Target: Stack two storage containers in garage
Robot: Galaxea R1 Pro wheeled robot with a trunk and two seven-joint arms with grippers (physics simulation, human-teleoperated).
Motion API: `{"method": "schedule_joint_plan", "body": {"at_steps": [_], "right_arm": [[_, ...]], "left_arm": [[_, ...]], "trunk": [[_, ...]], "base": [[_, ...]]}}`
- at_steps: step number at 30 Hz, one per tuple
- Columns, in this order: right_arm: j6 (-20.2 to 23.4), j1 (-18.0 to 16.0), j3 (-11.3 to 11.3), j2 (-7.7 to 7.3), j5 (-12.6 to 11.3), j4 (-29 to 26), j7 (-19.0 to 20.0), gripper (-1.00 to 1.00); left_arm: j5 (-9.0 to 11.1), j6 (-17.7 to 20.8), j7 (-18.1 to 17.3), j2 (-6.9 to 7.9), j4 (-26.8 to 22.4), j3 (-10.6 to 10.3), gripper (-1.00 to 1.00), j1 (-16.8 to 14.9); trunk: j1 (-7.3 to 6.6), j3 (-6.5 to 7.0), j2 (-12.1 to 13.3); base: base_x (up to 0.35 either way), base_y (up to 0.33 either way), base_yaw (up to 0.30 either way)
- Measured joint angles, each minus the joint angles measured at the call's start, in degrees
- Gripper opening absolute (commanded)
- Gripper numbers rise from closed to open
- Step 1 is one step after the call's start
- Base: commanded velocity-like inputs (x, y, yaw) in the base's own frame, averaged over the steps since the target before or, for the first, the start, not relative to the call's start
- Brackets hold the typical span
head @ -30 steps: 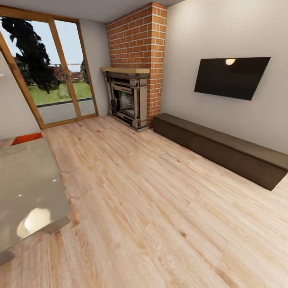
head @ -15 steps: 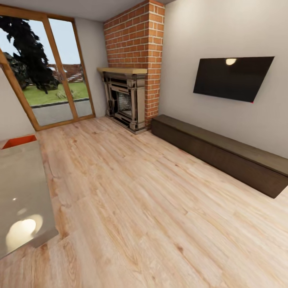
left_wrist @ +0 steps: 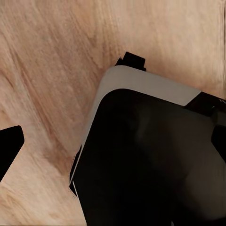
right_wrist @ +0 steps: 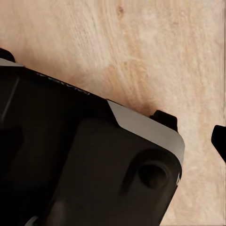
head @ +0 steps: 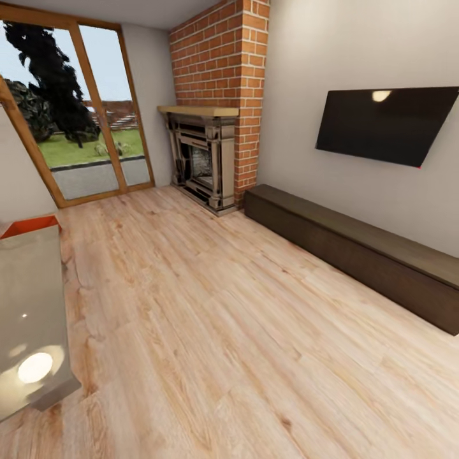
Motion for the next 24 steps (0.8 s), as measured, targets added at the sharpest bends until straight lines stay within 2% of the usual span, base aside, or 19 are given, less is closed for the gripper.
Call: {"method": "schedule_joint_plan", "body": {"at_steps": [24], "right_arm": [[0.0, 0.0, 0.0, 0.01, 0.0, 0.0, 0.0, 1.00]], "left_arm": [[0.1, -0.2, 0.0, 0.17, 0.0, 0.2, 1.00, 0.0]], "trunk": [[0.00, -1.46, 0.0]], "base": [[0.312, -0.130, 0.217]]}}
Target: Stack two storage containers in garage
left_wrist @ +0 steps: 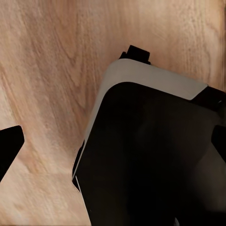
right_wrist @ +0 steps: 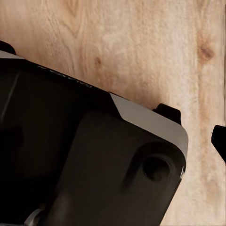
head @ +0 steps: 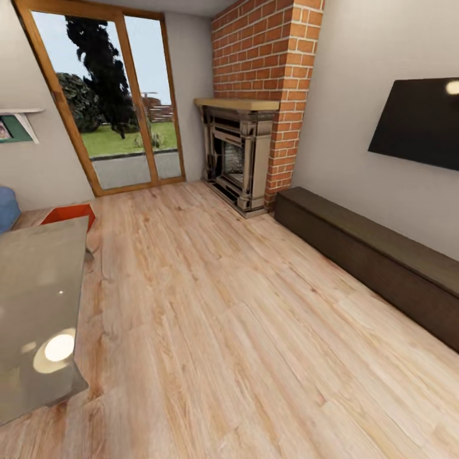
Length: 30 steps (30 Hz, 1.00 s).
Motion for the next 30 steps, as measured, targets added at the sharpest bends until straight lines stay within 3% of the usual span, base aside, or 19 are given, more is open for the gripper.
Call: {"method": "schedule_joint_plan", "body": {"at_steps": [5, 17, 30], "right_arm": [[0.0, 0.0, 0.0, 0.00, 0.0, 0.0, 0.0, 1.00], [0.1, 0.0, 0.0, -0.03, 0.0, 0.0, 0.0, 1.00], [0.1, 0.0, 0.0, 0.00, 0.0, 0.0, 0.0, 1.00]], "left_arm": [[0.0, 0.0, 0.0, 0.00, 0.0, 0.0, 1.00, 0.0], [0.0, 0.0, 0.0, 0.00, -0.1, 0.0, 1.00, 0.0], [0.0, 0.0, 0.0, 0.00, 0.0, 0.0, 1.00, 0.0]], "trunk": [[0.00, -0.17, 0.0], [0.00, -0.21, 0.0], [0.00, -0.21, 0.0]], "base": [[0.328, -0.091, 0.216], [0.331, -0.042, 0.040], [0.332, -0.082, 0.274]]}}
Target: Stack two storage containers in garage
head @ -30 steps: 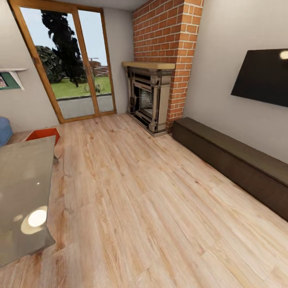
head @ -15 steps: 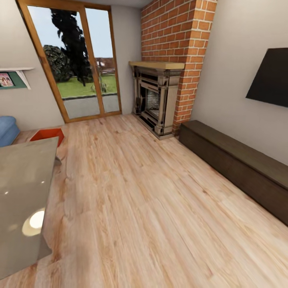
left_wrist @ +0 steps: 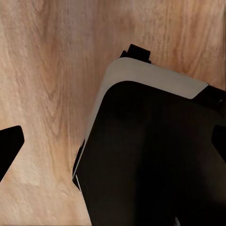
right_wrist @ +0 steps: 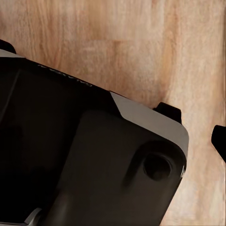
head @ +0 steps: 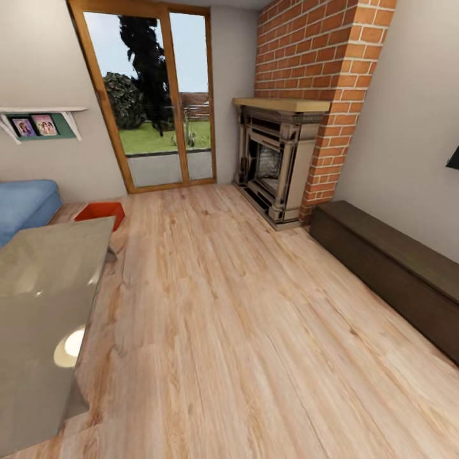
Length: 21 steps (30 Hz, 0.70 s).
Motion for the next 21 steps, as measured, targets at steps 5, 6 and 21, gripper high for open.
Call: {"method": "schedule_joint_plan", "body": {"at_steps": [5, 6, 21], "right_arm": [[0.0, 0.0, 0.0, 0.00, 0.0, 0.0, 0.0, 1.00], [0.0, 0.0, 0.0, 0.00, 0.0, 0.0, 0.0, 1.00], [0.0, 0.0, 0.0, -0.05, 0.0, 0.0, 0.0, 1.00]], "left_arm": [[0.0, 0.0, 0.0, 0.00, 0.0, -0.1, 1.00, 0.0], [0.0, 0.0, 0.0, 0.00, 0.0, -0.1, 1.00, 0.0], [0.0, 0.0, 0.0, 0.00, 0.0, -0.1, 1.00, 0.0]], "trunk": [[0.00, 0.00, 0.0], [0.00, 0.00, 0.0], [0.00, 0.00, 0.0]], "base": [[0.332, -0.089, 0.288], [0.332, -0.089, 0.288], [0.332, -0.085, 0.265]]}}
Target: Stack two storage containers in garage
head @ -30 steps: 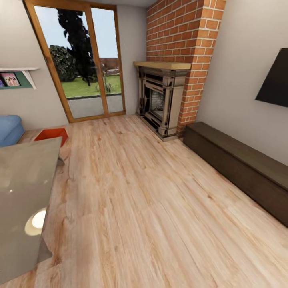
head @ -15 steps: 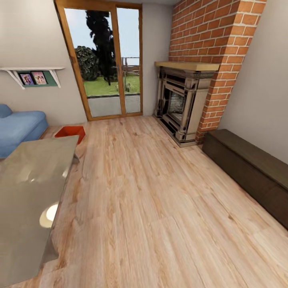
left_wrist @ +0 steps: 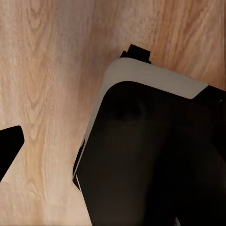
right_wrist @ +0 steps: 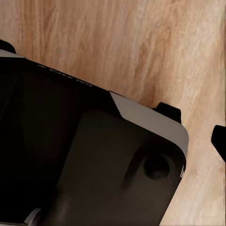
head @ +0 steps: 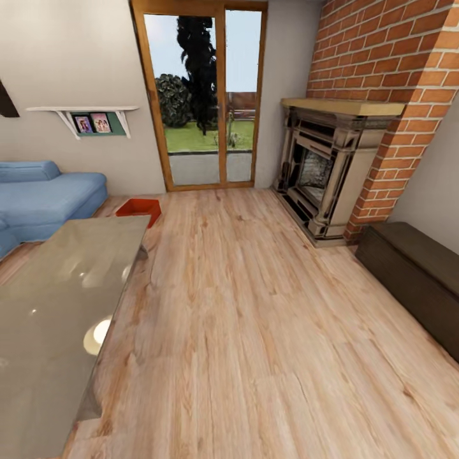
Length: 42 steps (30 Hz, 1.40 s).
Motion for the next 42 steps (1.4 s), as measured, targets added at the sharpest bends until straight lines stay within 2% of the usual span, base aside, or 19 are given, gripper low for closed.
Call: {"method": "schedule_joint_plan", "body": {"at_steps": [42], "right_arm": [[0.0, 0.0, 0.1, -0.22, 0.0, 0.0, 0.0, 1.00]], "left_arm": [[0.0, 0.0, 0.0, -0.03, -0.1, 0.1, 1.00, 0.0]], "trunk": [[0.00, 0.00, 0.0]], "base": [[0.334, -0.004, 0.005]]}}
